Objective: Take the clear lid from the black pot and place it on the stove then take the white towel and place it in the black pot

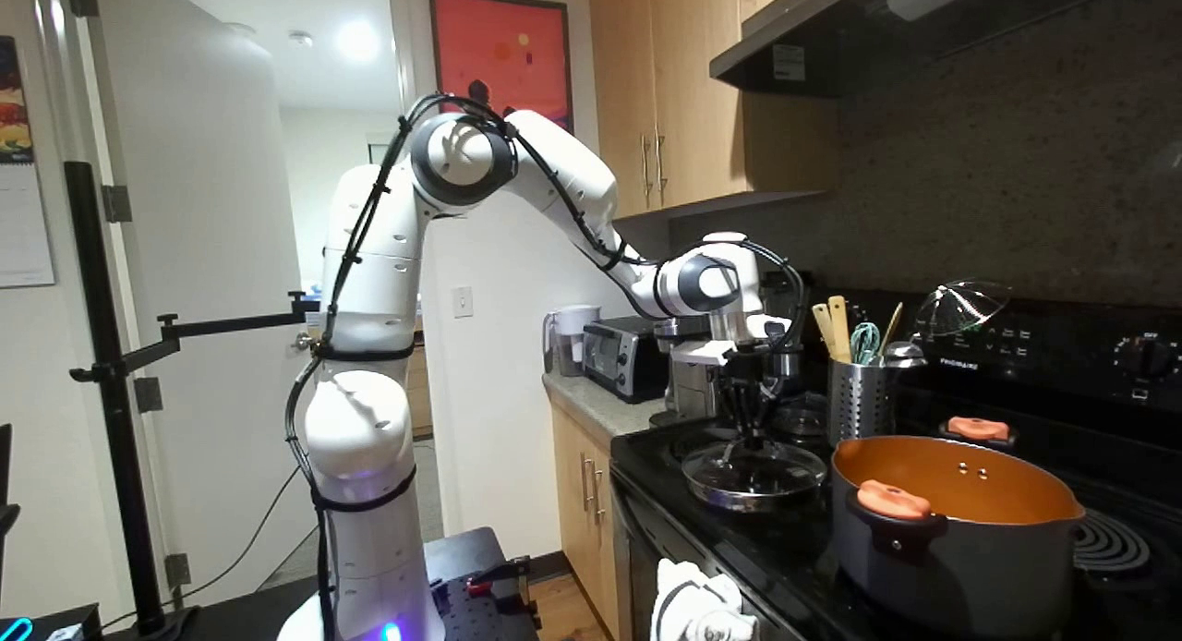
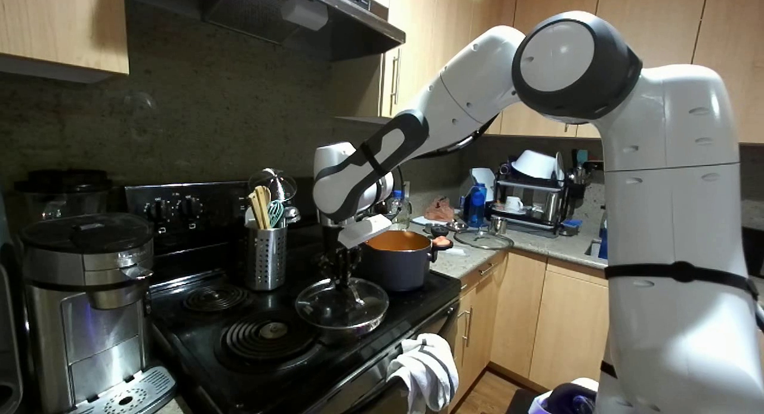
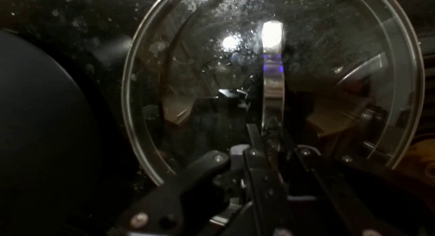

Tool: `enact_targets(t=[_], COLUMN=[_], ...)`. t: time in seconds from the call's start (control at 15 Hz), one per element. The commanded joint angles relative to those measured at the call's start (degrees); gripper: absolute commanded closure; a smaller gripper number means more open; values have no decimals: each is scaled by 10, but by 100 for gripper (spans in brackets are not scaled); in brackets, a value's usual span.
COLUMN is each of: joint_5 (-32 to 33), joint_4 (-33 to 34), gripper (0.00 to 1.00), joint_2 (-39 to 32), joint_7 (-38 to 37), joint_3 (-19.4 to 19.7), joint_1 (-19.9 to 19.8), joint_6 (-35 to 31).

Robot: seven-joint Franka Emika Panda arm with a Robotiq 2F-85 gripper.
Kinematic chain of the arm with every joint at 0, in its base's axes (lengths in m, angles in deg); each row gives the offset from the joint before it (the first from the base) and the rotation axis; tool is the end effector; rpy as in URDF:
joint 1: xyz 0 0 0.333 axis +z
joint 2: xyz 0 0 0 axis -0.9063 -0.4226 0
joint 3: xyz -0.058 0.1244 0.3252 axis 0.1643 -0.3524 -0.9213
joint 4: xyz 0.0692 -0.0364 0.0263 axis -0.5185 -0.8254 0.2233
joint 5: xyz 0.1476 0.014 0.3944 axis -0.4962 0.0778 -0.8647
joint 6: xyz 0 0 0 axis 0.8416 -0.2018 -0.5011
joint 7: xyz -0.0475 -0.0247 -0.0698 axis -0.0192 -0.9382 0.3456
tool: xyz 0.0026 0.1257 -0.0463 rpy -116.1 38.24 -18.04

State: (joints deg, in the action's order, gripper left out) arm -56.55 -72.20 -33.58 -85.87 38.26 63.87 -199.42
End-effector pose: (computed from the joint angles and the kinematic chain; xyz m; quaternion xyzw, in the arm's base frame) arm 0.6070 -0.0541 0.3345 0.9967 -0.0178 0.0107 0.0786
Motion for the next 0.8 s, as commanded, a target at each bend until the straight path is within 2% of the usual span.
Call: enact_targets(t=[0.0,0.73], joint_5=[-3,-41], joint_4=[11,11], gripper=[96,96], joint_2=[-1,-8], joint_7=[-15,-7], joint_3=[7,7], joint_1=[-4,-9], joint_6=[-7,-8])
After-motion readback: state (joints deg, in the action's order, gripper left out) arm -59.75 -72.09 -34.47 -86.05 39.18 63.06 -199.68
